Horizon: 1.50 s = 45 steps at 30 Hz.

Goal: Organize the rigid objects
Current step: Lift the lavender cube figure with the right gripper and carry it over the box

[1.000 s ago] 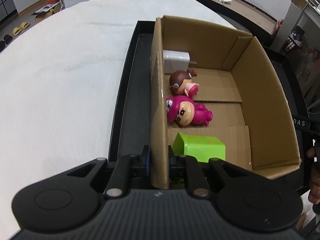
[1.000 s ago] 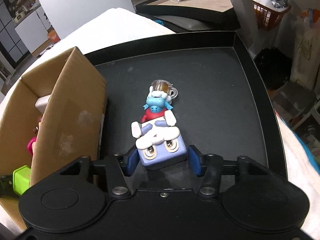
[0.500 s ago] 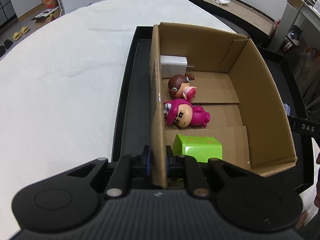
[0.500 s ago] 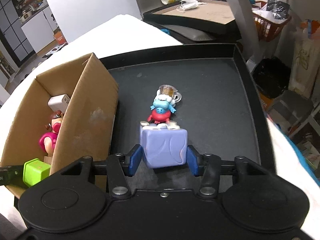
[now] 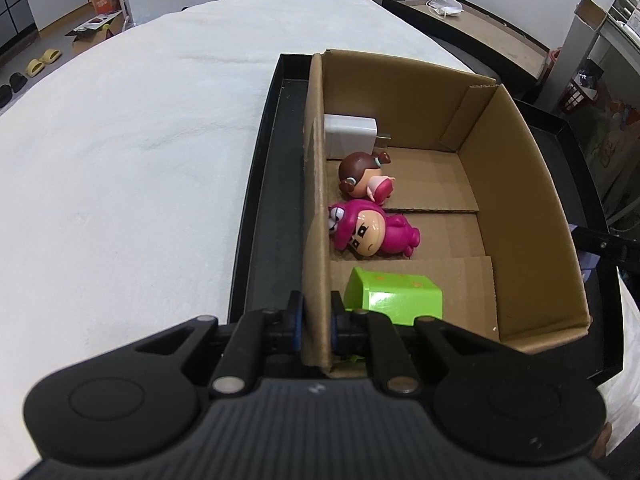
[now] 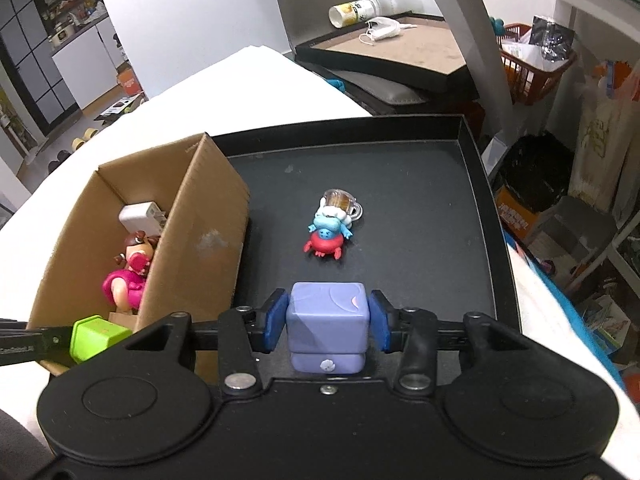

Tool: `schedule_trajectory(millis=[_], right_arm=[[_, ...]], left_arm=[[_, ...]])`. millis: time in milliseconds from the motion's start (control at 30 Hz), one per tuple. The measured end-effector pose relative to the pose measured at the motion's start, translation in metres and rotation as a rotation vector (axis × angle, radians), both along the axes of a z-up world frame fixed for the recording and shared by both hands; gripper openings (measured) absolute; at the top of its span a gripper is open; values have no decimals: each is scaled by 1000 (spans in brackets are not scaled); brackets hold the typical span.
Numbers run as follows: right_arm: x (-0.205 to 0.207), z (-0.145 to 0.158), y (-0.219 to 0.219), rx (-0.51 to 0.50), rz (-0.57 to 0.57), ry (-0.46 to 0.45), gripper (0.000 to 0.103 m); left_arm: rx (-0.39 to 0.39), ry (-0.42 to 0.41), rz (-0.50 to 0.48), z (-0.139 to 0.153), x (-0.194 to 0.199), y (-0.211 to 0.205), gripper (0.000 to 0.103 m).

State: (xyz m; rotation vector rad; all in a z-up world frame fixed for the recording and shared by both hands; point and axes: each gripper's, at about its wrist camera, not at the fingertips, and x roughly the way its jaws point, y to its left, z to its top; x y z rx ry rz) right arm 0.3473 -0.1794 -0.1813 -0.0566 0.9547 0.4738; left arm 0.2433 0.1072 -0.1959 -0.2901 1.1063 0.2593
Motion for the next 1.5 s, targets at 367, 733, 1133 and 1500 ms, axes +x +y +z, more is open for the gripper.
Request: schedule_trajectory(millis=[367, 733, 1133, 1500], right_arm=[[0, 25, 9, -14, 25, -36, 43], [5, 49, 35, -18, 61, -87, 43], [8, 71, 80, -23, 113, -145, 43], [16, 90, 99, 15, 153, -188, 43]], left_arm=[[-6, -18, 7, -1, -5, 0, 12], [-29, -36, 9, -2, -9, 5, 12], [-43, -55, 18, -4, -12, 7, 13], [-47, -61, 18, -3, -12, 6, 14]])
